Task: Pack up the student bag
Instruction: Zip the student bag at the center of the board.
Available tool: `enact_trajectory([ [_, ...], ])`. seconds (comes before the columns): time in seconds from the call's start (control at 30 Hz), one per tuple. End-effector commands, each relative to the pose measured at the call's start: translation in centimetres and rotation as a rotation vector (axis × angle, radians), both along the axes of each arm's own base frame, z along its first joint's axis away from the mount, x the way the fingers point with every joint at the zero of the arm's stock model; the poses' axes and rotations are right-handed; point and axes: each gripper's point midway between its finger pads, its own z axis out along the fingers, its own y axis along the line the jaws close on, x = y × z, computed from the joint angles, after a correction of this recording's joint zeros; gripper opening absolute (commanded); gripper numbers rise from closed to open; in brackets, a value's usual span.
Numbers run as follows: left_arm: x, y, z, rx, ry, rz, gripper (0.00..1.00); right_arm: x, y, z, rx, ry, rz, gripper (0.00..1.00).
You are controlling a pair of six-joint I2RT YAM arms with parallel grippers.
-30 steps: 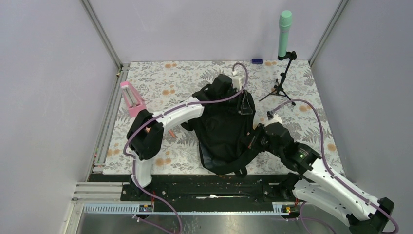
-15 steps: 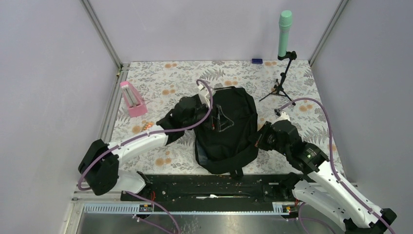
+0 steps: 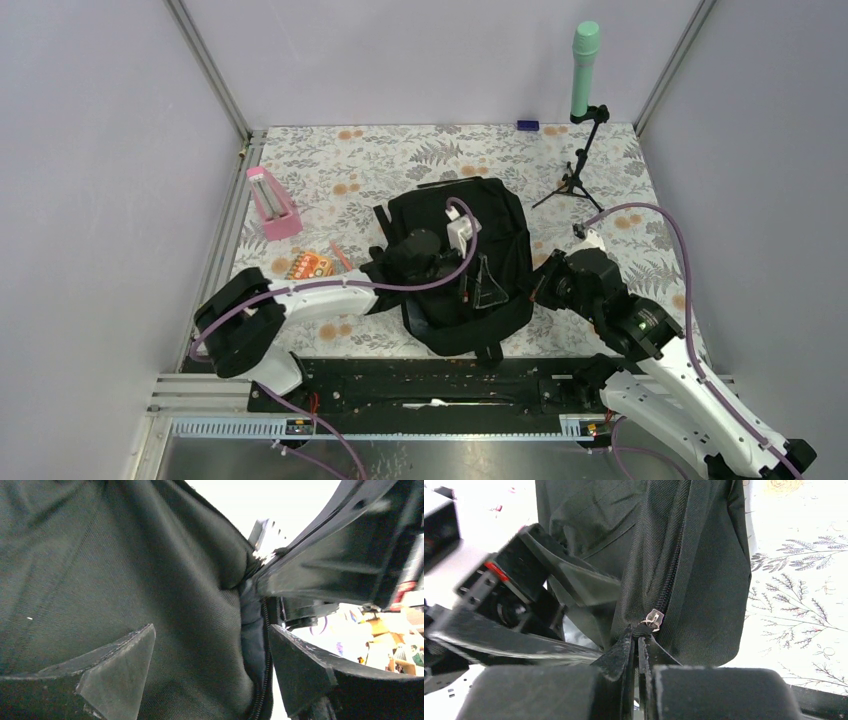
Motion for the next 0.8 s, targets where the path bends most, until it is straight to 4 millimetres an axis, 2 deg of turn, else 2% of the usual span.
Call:
enact_trajectory([
  [0.0, -0.6, -2.7, 0.0, 0.0, -0.035, -0.031, 0.76, 2.4, -0.3, 4.0, 0.068, -0.161, -0.078, 0.0],
  [0.03, -0.3, -2.9, -0.7, 0.027, -0.025, -0.019, 0.61, 2.6, -0.4, 4.0, 0.061, -0.17, -0.081, 0.0],
  [0.07, 0.0, -2.8, -1.3, 0.052, -0.014, 0.0, 0.38, 3.0, -0.6, 4.0, 0.051, -0.177, -0.09, 0.0],
  [0.1, 0.4, -2.7, -1.5, 0.073, -0.014, 0.026, 0.25, 3.4, -0.8, 4.0, 0.035, -0.188, -0.099, 0.0],
  [0.13, 0.9, -2.3, -1.5, 0.092, -0.032, 0.053, 0.15, 3.8, -1.2, 4.0, 0.012, -0.197, -0.111, 0.0],
  [0.2, 1.8, -1.1, -0.5, 0.117, -0.091, 0.114, 0.05, 4.7, -2.0, 3.6, -0.037, -0.204, -0.14, 0.0],
  [0.27, 2.4, 0.1, 1.0, 0.13, -0.151, 0.153, 0.01, 5.7, -2.4, 3.5, -0.049, -0.204, -0.153, 0.0],
  [0.37, 2.1, 1.3, 2.3, 0.169, -0.2, 0.139, 0.0, 7.0, -1.8, 3.9, -0.005, -0.205, -0.122, 0.0],
  [0.5, 1.2, 2.1, 2.2, 0.24, -0.2, 0.087, 0.02, 8.3, -1.1, 5.7, 0.034, -0.207, -0.078, 0.0],
  [0.6, 0.7, 2.3, 3.1, 0.242, -0.195, 0.06, 0.02, 8.5, -0.8, 7.0, 0.047, -0.225, -0.044, 0.0],
  [0.77, -0.6, 2.7, 7.1, 0.158, -0.161, -0.04, 0.08, 7.4, -0.9, 7.5, 0.104, -0.193, -0.023, 0.0],
])
